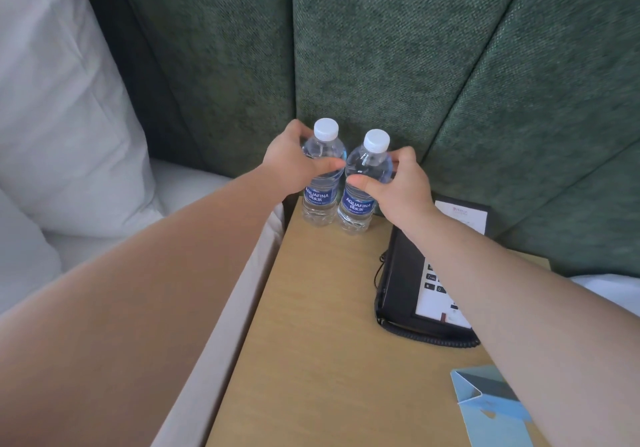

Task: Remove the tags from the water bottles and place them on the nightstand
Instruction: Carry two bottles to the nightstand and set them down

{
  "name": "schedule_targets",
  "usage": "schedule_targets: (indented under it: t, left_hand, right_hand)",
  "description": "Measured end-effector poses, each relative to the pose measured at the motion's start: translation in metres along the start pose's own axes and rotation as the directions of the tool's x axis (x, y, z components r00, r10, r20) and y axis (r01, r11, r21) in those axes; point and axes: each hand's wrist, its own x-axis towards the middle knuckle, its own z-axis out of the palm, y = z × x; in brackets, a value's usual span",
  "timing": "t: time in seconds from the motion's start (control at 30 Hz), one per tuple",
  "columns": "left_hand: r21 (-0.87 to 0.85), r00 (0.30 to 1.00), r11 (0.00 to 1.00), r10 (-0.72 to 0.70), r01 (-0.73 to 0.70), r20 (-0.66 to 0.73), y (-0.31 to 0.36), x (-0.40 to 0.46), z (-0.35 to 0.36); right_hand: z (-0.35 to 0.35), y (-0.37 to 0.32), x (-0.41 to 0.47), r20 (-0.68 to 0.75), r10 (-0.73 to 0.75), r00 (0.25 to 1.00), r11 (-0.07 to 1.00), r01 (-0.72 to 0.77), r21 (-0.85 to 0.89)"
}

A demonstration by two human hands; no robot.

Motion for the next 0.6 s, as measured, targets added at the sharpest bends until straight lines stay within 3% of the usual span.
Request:
schedule_targets:
  t: [0.4,0.53,0.6]
  left_hand:
    - [0.077,0.997,0.997,0.021,-0.015,-0.077,-0.008,-0.01,0.007]
    - [0.209,0.998,0.976,-0.045,0.055,-0.052,-0.006,-0.028,0.001]
    - [0.306,0.998,0.952,-0.001,0.021,-0.063,-0.002,-0.045,-0.004]
  right_hand:
    - [0.0,-0.004,-0.006,-0.003,0.087,0.996,0.996,-0.087,-0.009]
    - [-0.011,-0.008,-0.02,0.01,0.109,0.994,0.994,-0.109,0.001]
    - [-0.022,-0.013,-0.031,0.006,0.092,0.996,0.995,-0.092,-0.043]
